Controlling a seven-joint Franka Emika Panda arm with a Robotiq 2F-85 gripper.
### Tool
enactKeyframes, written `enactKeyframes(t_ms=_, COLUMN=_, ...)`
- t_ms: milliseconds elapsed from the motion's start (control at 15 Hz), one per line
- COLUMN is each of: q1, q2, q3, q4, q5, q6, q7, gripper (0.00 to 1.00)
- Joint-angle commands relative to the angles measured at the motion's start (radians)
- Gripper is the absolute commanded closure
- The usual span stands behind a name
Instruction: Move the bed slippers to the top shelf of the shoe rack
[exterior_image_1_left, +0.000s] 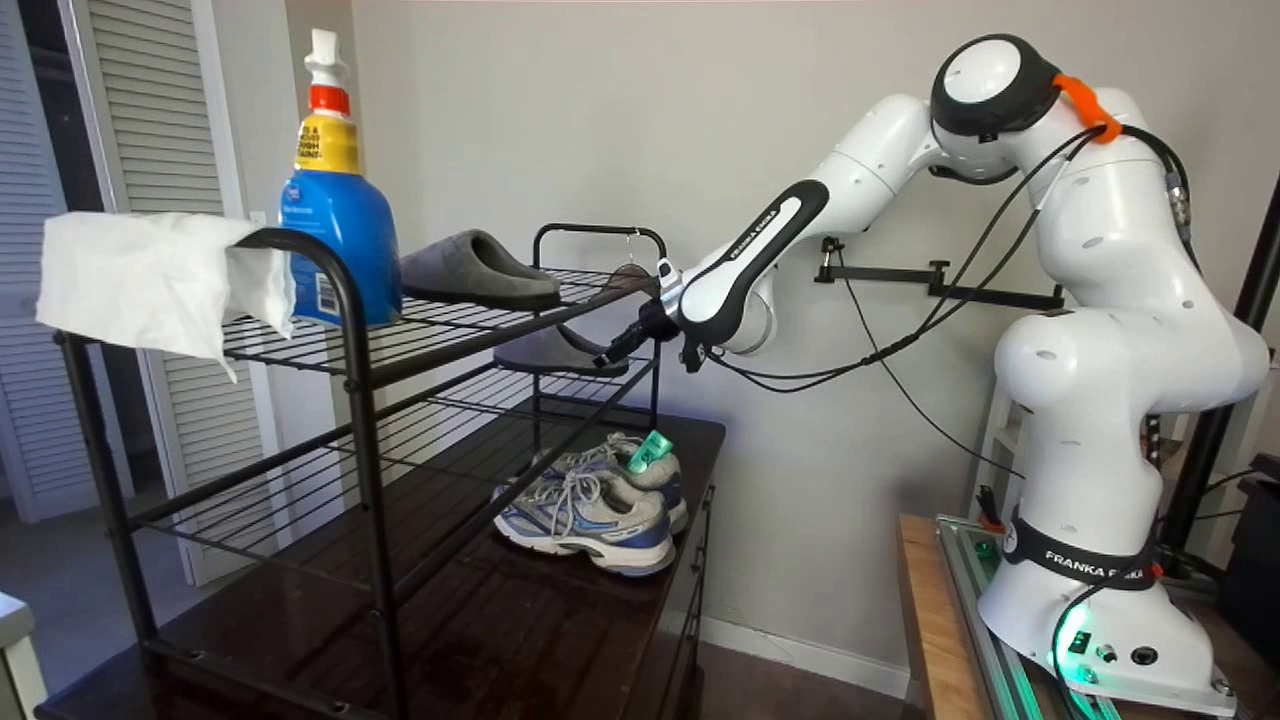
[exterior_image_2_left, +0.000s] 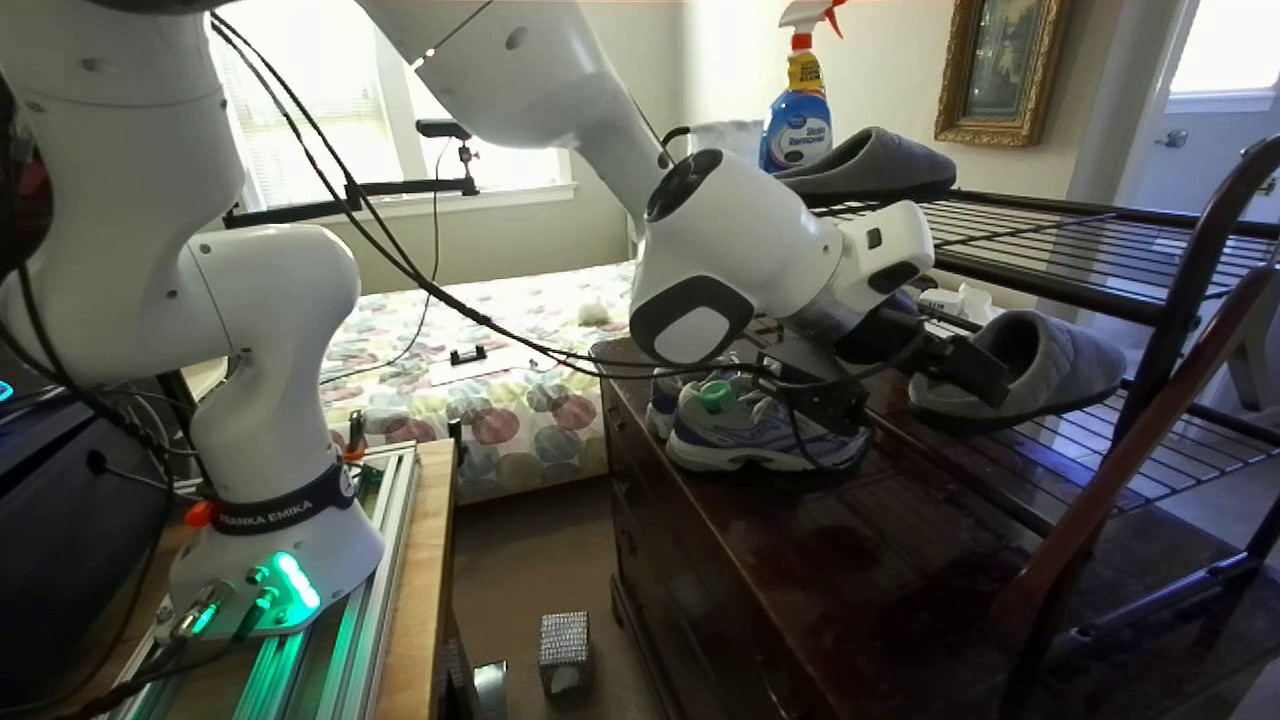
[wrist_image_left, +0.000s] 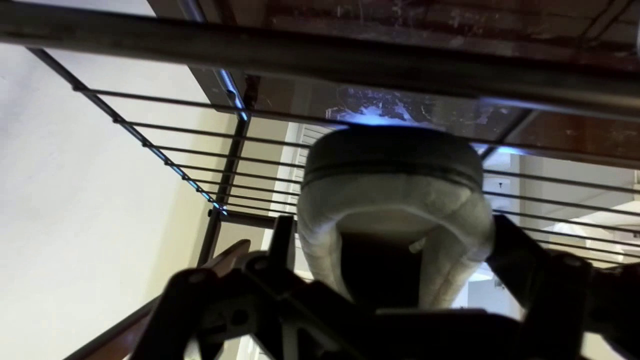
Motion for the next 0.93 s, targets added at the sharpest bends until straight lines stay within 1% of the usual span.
enactKeyframes(t_ms=0, q1=0.087, q2=0.087, q3=-0.104, q4=-0.021, q5=0.097, q6=-0.061, q7=-0.042, gripper=0.34)
enactKeyframes(t_ms=67, q1=0.102, q2=0.099, q3=-0.123, q4=-0.024, q5=0.110, q6=-0.077, q7=-0.048, gripper=0.43)
enactKeyframes(t_ms=200, q1=0.127, q2=0.114, q3=-0.150, q4=-0.029, q5=0.122, q6=-0.091, q7=-0.053, gripper=0.57)
enactKeyframes(t_ms=267, q1=0.141, q2=0.124, q3=-0.164, q4=-0.029, q5=0.128, q6=-0.096, q7=-0.053, gripper=0.62)
enactKeyframes(t_ms=333, q1=0.140, q2=0.127, q3=-0.163, q4=-0.029, q5=0.121, q6=-0.105, q7=-0.047, gripper=0.67)
enactKeyframes(t_ms=400, q1=0.129, q2=0.129, q3=-0.151, q4=-0.030, q5=0.109, q6=-0.112, q7=-0.035, gripper=0.75)
enactKeyframes(t_ms=533, q1=0.082, q2=0.139, q3=-0.105, q4=-0.037, q5=0.085, q6=-0.153, q7=-0.006, gripper=0.92)
enactKeyframes(t_ms=600, q1=0.035, q2=0.143, q3=-0.054, q4=-0.044, q5=0.063, q6=-0.174, q7=0.012, gripper=0.98)
enactKeyframes(t_ms=667, q1=0.008, q2=0.150, q3=-0.024, q4=-0.050, q5=0.060, q6=-0.187, q7=0.018, gripper=1.00)
enactKeyframes(t_ms=733, q1=-0.046, q2=0.145, q3=0.037, q4=-0.052, q5=0.047, q6=-0.216, q7=0.023, gripper=1.00)
enactKeyframes(t_ms=867, q1=-0.133, q2=0.139, q3=0.139, q4=-0.059, q5=0.051, q6=-0.263, q7=0.017, gripper=0.99)
